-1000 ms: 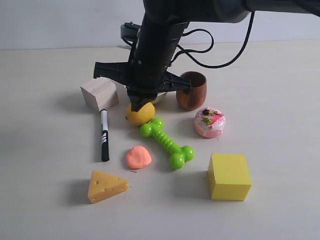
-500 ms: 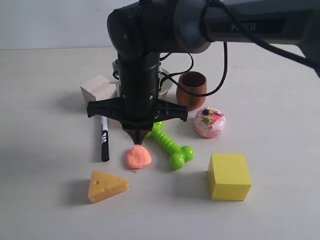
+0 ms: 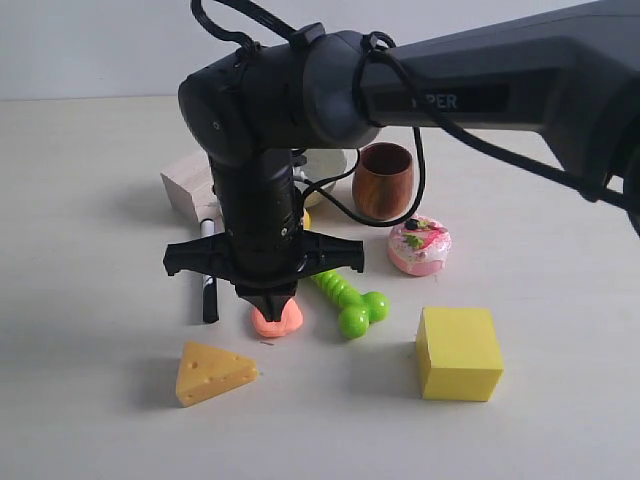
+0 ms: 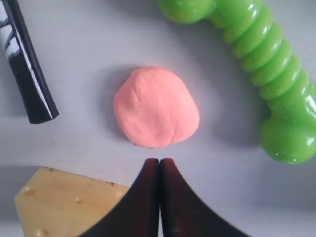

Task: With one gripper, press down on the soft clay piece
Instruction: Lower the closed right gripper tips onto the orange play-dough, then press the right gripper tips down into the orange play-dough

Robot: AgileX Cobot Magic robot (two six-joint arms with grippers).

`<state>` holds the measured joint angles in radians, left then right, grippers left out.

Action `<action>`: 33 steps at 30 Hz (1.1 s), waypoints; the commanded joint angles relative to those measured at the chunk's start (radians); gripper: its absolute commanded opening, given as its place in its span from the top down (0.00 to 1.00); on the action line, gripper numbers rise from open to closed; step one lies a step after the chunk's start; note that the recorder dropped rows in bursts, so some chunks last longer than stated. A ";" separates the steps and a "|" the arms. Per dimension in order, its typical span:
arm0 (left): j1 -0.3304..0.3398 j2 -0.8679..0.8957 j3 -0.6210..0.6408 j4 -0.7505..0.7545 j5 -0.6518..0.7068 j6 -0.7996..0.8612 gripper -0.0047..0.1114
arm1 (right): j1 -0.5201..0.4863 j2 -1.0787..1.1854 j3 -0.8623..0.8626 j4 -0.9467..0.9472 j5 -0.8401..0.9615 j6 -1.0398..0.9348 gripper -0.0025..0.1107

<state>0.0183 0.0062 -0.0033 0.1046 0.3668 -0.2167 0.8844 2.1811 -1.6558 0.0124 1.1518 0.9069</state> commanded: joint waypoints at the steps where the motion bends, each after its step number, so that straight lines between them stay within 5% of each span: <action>1: 0.000 -0.006 0.003 -0.003 -0.004 0.003 0.93 | 0.000 -0.003 -0.006 -0.004 -0.004 0.002 0.98; 33: 0.000 -0.006 0.003 -0.003 -0.004 0.003 0.93 | -0.012 -0.003 -0.006 -0.068 -0.030 -0.007 0.98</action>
<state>0.0183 0.0062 -0.0033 0.1046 0.3668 -0.2167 0.8786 2.1811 -1.6558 -0.0401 1.1178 0.9057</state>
